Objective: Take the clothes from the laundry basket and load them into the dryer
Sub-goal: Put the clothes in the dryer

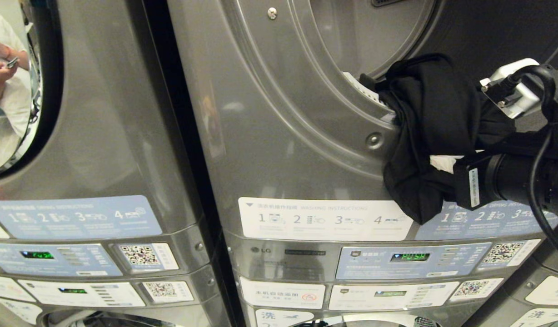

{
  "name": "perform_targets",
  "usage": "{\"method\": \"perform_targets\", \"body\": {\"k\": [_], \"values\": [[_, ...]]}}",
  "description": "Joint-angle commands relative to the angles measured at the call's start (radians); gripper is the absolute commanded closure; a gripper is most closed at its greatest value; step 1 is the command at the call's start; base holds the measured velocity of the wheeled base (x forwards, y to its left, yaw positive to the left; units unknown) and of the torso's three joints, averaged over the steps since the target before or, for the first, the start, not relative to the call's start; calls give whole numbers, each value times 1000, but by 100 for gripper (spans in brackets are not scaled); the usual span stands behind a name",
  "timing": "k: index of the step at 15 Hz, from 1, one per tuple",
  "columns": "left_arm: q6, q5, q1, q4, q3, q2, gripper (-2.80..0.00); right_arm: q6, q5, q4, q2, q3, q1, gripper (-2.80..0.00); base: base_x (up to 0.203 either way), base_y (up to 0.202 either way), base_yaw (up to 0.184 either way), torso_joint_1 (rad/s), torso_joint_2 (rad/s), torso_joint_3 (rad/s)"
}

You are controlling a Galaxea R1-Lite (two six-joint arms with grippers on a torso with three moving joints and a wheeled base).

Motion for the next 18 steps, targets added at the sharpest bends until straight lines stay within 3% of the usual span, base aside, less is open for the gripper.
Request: {"method": "perform_targets", "body": {"k": [1, 6, 10, 14, 18], "values": [[0, 0, 0, 0, 0, 0, 0, 0, -2, 36, -42, 3, 4, 0, 0, 0, 0, 0, 0, 0], [0, 0, 0, 0, -1, 0, 0, -2, 6, 109, -125, -16, 4, 0, 0, 0, 0, 0, 0, 0], [0, 0, 0, 0, 0, 0, 0, -1, -4, 18, -55, -108, 3, 0, 0, 0, 0, 0, 0, 0], [0, 0, 0, 0, -1, 0, 0, -2, -80, -88, 120, -348, 2, 0, 0, 0, 0, 0, 0, 0], [0, 0, 0, 0, 0, 0, 0, -25, -147, -110, 324, -724, -14, 0, 0, 0, 0, 0, 0, 0]]}}
